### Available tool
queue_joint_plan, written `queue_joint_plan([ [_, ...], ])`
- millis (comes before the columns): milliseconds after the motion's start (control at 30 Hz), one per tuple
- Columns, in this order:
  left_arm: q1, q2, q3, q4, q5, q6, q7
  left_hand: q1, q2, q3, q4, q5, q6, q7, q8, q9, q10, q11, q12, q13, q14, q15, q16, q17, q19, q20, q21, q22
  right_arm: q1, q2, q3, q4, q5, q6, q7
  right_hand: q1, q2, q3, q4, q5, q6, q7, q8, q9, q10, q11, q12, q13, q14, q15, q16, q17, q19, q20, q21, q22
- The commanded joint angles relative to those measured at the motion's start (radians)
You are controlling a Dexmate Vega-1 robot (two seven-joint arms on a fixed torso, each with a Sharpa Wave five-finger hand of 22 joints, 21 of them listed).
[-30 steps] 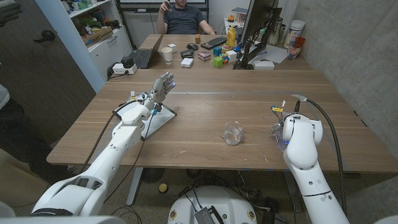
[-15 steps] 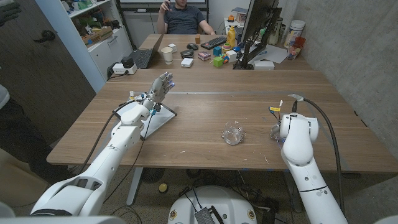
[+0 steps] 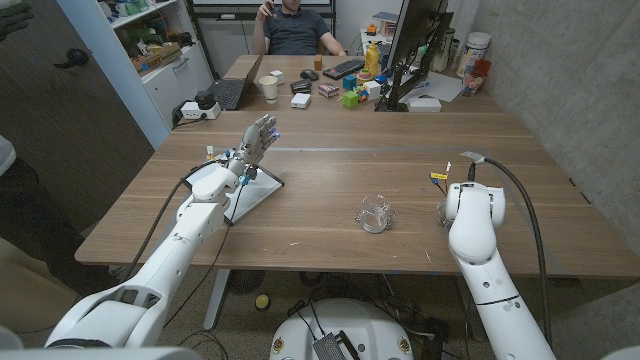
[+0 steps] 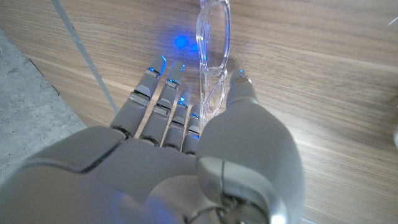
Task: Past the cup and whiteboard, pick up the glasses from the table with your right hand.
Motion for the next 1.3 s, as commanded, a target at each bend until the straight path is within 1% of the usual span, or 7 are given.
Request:
queue_joint_plan([
  [33, 0.005, 0.003, -0.002, -0.006, -0.002, 0.004, 0.007, -0.008, 0.057, -0.004, 0.004, 0.007, -0.001, 0.001, 0.004, 0.004, -0.005, 0.003, 0.007, 0.004, -0.007, 0.003, 0.005, 0.004, 0.004, 0.008, 0.003, 0.002, 0.005, 0.009, -0.008, 0.019, -0.027, -0.016, -0.037, 0.089, 0.016, -0.039, 0.002, -0.001, 0.090, 0.009, 0.042, 0.059, 0.035, -0.008, 0.153, 0.129, 0.025, -0.135, 0.218, 0.263, 0.089, -0.035, 0.084, 0.050],
  [300, -0.002, 0.003, -0.001, 0.005, -0.001, -0.001, 0.004, -0.008, 0.058, -0.005, 0.005, 0.008, -0.001, 0.001, 0.004, 0.004, -0.005, 0.003, 0.007, 0.004, -0.007, 0.003, 0.005, 0.004, 0.004, 0.009, 0.003, 0.002, 0.007, 0.018, -0.005, 0.024, -0.026, -0.023, -0.045, 0.148, 0.033, -0.058, 0.008, -0.006, 0.214, -0.004, 0.164, 0.139, 0.173, -0.031, 0.316, 0.253, 0.175, -0.146, 0.326, 0.306, 0.203, -0.073, 0.193, 0.090],
  [533, -0.009, 0.002, 0.000, 0.015, 0.000, -0.006, -0.001, -0.009, 0.060, -0.006, 0.005, 0.008, -0.002, 0.001, 0.004, 0.005, -0.006, 0.000, 0.007, 0.004, -0.007, 0.003, 0.005, 0.004, 0.004, 0.009, 0.003, 0.002, 0.010, 0.020, -0.004, 0.021, -0.011, -0.022, -0.055, 0.111, 0.031, -0.089, 0.038, -0.013, 0.205, 0.013, 0.204, 0.180, 0.183, -0.013, 0.364, 0.304, 0.181, -0.140, 0.306, 0.262, 0.208, -0.063, 0.222, 0.094],
  [667, -0.014, 0.001, -0.001, 0.021, 0.000, -0.007, -0.004, -0.009, 0.060, -0.007, 0.005, 0.008, -0.002, 0.002, 0.004, 0.005, -0.007, 0.001, 0.007, 0.004, -0.007, 0.003, 0.005, 0.004, 0.004, 0.008, 0.004, 0.002, 0.010, 0.021, -0.005, 0.021, 0.004, -0.025, -0.079, 0.185, 0.080, -0.063, 0.016, -0.011, 0.362, 0.000, 0.335, 0.246, 0.323, -0.051, 0.443, 0.325, 0.325, -0.150, 0.346, 0.262, 0.293, -0.114, 0.295, 0.098],
  [767, -0.018, 0.000, -0.001, 0.026, 0.001, -0.007, -0.003, -0.009, 0.061, -0.007, 0.005, 0.008, -0.002, 0.002, 0.004, 0.005, -0.007, 0.000, 0.007, 0.004, -0.007, 0.003, 0.005, 0.004, 0.004, 0.008, 0.004, 0.002, 0.015, 0.023, -0.002, 0.023, 0.014, -0.026, -0.076, 0.218, 0.105, -0.049, 0.013, -0.024, 0.432, 0.005, 0.412, 0.296, 0.409, -0.045, 0.470, 0.310, 0.388, -0.151, 0.350, 0.265, 0.333, -0.126, 0.340, 0.102],
  [967, -0.025, -0.003, 0.000, 0.038, 0.003, -0.010, -0.005, -0.009, 0.062, -0.008, 0.006, 0.008, -0.003, 0.002, 0.004, 0.005, -0.007, 0.001, 0.007, 0.004, -0.007, 0.003, 0.005, 0.004, 0.004, 0.008, 0.003, 0.002, 0.020, 0.022, -0.006, 0.032, 0.013, -0.034, -0.092, 0.237, 0.117, -0.037, 0.016, -0.038, 0.458, 0.019, 0.467, 0.339, 0.471, -0.039, 0.483, 0.287, 0.449, -0.149, 0.351, 0.279, 0.370, -0.139, 0.382, 0.102],
  [1300, -0.036, -0.006, 0.002, 0.052, 0.008, -0.009, -0.008, -0.008, 0.064, -0.008, 0.006, 0.009, -0.004, 0.004, 0.004, 0.005, -0.008, 0.000, 0.006, 0.004, -0.007, 0.003, 0.005, 0.004, 0.004, 0.008, 0.003, 0.002, 0.022, 0.018, -0.010, 0.033, 0.022, -0.043, -0.120, 0.244, 0.116, -0.031, 0.020, -0.051, 0.472, 0.029, 0.468, 0.316, 0.493, -0.033, 0.487, 0.271, 0.474, -0.149, 0.334, 0.292, 0.378, -0.141, 0.408, 0.098],
])
